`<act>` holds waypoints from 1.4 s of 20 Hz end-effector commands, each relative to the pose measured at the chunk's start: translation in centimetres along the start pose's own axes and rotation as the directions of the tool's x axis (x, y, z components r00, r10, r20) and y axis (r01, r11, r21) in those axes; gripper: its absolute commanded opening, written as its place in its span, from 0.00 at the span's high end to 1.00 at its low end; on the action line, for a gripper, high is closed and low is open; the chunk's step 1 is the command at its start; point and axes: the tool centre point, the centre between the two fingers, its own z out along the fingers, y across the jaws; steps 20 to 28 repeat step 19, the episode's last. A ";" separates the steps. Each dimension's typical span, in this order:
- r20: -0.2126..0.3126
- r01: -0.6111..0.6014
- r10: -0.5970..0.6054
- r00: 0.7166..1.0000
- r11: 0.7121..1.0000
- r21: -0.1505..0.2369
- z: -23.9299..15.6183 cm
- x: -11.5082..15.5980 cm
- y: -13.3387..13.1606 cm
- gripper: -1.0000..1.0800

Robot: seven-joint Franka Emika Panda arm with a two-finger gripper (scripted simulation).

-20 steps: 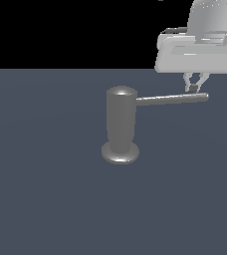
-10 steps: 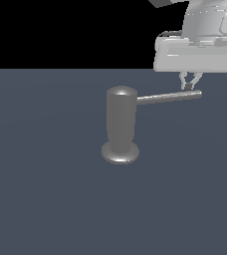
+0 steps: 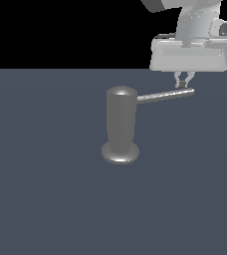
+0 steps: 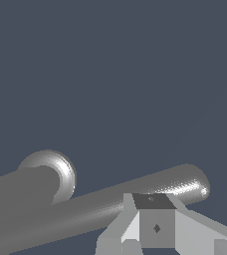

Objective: Turn on the faucet by rotating a designated handle.

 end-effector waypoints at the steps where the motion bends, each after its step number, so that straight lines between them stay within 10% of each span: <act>1: 0.022 -0.012 0.012 1.000 1.000 -0.003 1.5 0.3 0.7 1.00; 28: 0.036 -0.026 0.026 0.999 1.000 -0.003 2.3 4.8 0.8 1.00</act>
